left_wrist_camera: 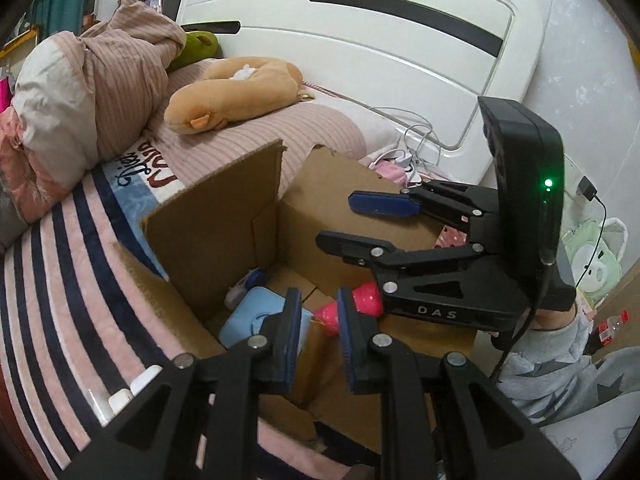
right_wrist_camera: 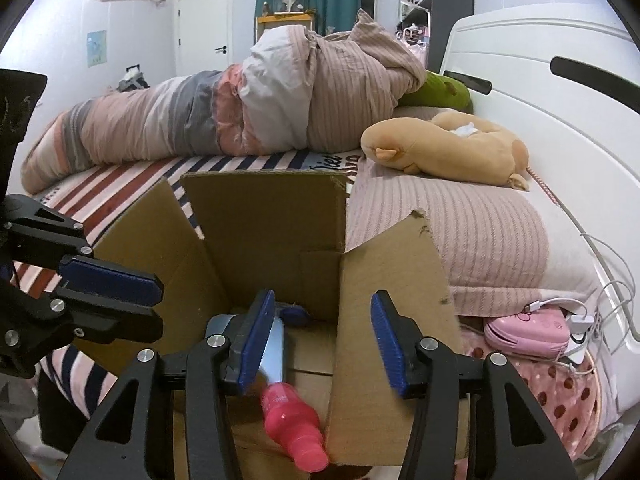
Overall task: Organize rigid objects
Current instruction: 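Carry the lens case and gold bar into the box and release both, then grasp the white power bank with the right gripper while the left grasps the white cylinder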
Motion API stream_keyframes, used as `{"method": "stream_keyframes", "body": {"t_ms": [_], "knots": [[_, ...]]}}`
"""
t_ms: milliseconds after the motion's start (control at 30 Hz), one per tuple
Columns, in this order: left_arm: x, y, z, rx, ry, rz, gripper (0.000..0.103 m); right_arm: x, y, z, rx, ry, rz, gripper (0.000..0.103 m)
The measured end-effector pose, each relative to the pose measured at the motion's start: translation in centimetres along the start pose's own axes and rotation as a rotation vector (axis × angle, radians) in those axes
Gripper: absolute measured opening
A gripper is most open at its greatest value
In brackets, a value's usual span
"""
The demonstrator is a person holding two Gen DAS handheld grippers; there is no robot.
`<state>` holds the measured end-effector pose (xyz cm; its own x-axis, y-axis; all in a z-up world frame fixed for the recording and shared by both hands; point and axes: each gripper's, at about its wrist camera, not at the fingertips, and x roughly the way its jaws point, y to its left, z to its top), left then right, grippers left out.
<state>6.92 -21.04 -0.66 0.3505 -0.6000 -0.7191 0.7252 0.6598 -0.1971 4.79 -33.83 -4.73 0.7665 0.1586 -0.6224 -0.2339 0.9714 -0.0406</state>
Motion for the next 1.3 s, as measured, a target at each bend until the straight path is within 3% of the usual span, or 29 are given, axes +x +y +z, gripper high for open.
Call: {"method": "stream_keyframes", "body": {"t_ms": [200,333,533,733,933,1033,1167,1300], "knots": [[-1.0,0.2,-0.1,-0.008,-0.025,0.014,0.016,0.0,0.3,0.1,-0.015,0.013,-0.009,0.048],[-3.1,0.6,-0.3,-0.025,-0.070,0.028,0.038,-0.2,0.7,0.2,-0.022,0.027,-0.014,0.048],[-7.5,2.9,-1.6,-0.076,-0.153,0.081,0.052,-1.9,2.1,1.2,-0.026,0.017,0.029,0.048],[-12.3,7.2,-5.3,-0.162,-0.217,0.186,0.058,-3.8,7.2,3.3,-0.076,-0.023,0.132,0.048],[-15.1,12.0,-10.7,-0.242,-0.216,0.308,0.060,-3.7,14.3,4.4,-0.134,-0.022,0.276,0.048],[-14.9,14.7,-13.7,-0.304,-0.198,0.324,0.060,-2.5,18.1,4.3,-0.162,0.017,0.346,0.048],[-13.5,16.8,-16.7,-0.360,-0.173,0.331,0.060,0.4,22.1,3.0,-0.179,0.095,0.369,0.048],[-12.4,18.7,-18.9,-0.414,-0.158,0.313,0.060,5.2,23.6,0.4,-0.099,0.210,0.401,0.048]]}}
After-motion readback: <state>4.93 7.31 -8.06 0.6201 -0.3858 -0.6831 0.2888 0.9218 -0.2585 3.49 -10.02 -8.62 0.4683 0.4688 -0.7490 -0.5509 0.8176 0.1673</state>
